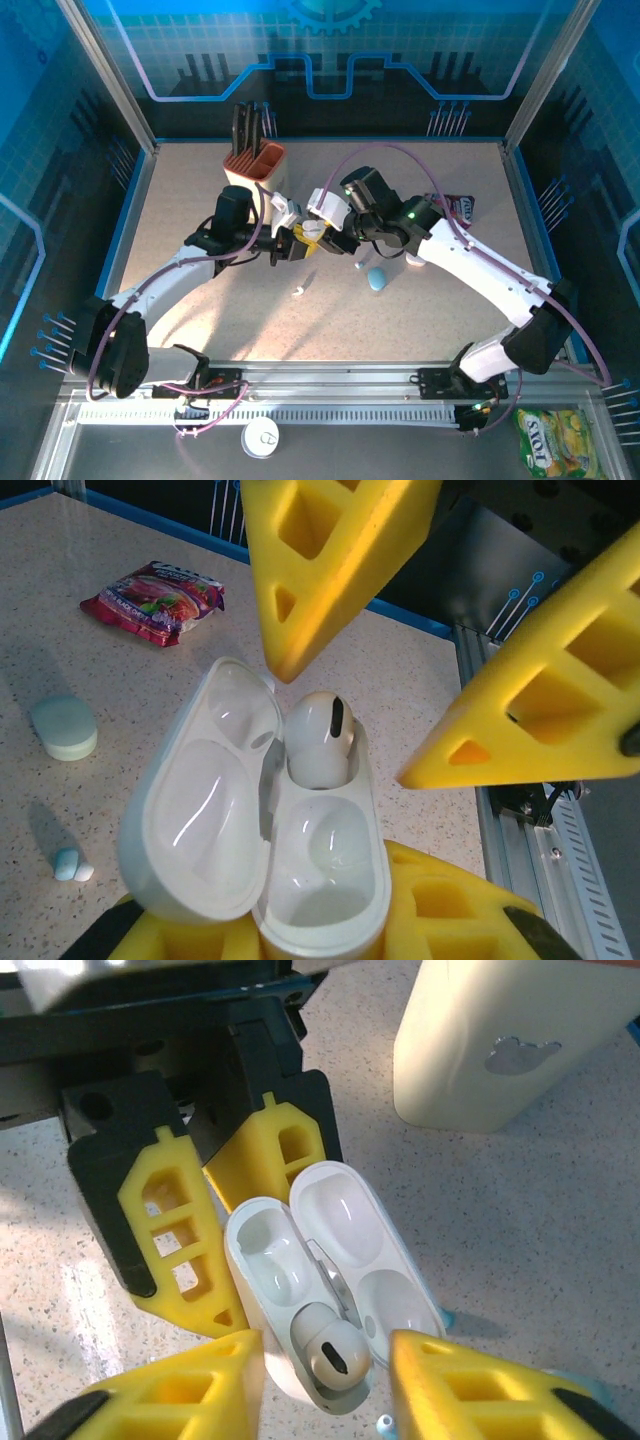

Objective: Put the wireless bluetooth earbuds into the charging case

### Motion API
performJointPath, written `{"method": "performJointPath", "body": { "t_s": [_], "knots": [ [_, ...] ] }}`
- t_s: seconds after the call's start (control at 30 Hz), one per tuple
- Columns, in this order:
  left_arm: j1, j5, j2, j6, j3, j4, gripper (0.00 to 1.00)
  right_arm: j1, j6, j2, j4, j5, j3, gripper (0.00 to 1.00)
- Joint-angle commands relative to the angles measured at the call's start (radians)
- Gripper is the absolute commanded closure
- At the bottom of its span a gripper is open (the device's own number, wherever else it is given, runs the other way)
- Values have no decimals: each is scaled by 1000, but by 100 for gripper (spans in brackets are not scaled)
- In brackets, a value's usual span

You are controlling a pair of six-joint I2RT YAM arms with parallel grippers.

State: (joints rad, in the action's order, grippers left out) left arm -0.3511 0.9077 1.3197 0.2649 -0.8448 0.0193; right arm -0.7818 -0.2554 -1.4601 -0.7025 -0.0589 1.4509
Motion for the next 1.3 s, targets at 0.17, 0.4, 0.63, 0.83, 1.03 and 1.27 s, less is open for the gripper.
{"method": "performJointPath", "body": {
  "t_s": [0.17, 0.4, 0.63, 0.83, 1.03, 1.27],
  "knots": [
    [-3, 21, -27, 20, -8, 11, 85, 114, 189, 142, 148, -144, -99, 40],
    [52, -27, -62, -20, 31, 41, 84, 294, 605, 188, 306, -214, -250, 32],
    [149, -97, -167, -80, 112, 140, 84, 315, 739, 16, 173, -270, -260, 35],
    [174, -204, -255, -116, 153, 177, 83, 214, 624, -219, 28, -288, -150, 34],
    [179, -341, -343, -180, 228, 271, 83, 77, 557, -461, -113, -259, 36, 42],
    [196, -356, -414, -157, 227, 218, 84, -38, 539, -689, -297, -194, 268, 48]
  ]
}}
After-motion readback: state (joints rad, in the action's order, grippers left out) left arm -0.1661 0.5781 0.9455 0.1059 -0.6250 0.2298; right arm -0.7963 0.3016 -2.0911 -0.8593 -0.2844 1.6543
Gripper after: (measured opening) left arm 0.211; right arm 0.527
